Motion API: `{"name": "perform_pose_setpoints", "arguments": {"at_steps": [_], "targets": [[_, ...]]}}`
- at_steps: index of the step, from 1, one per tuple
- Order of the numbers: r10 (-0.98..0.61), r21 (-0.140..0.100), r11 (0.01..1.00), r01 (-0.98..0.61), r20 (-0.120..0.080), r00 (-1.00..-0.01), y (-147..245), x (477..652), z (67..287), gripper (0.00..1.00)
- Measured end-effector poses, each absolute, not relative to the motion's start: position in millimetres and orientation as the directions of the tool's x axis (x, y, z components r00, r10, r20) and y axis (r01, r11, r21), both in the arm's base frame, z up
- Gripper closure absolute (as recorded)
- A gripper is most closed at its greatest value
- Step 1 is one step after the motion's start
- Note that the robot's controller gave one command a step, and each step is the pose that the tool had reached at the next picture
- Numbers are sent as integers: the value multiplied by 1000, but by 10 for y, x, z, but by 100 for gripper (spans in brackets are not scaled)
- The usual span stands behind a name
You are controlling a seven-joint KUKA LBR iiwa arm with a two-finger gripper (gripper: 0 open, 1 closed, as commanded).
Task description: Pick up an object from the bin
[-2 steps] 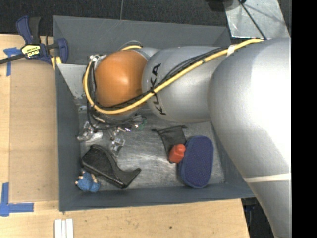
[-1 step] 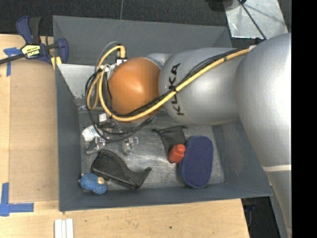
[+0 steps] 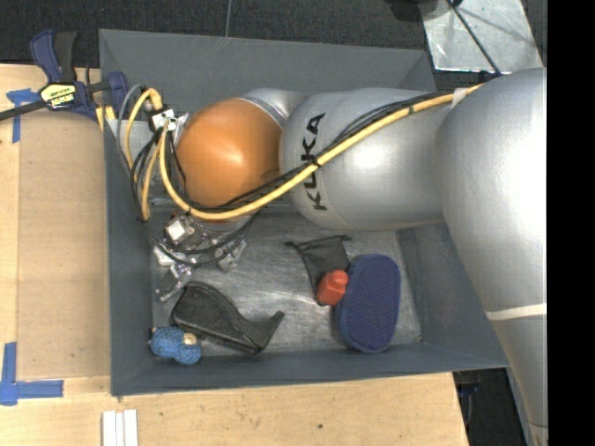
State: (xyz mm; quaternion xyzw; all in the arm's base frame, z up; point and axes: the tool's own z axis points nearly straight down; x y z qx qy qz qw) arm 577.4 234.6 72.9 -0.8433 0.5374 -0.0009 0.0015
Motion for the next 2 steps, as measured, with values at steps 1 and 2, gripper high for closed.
{"name": "perform_pose_setpoints", "arguments": {"at_steps": [1,2], "targets": [[-785,-16,-620,-785,-3,620,2005,5579,748,0],[-563,-3,-826,-563,2,826,1253,5752,1265,0]]}}
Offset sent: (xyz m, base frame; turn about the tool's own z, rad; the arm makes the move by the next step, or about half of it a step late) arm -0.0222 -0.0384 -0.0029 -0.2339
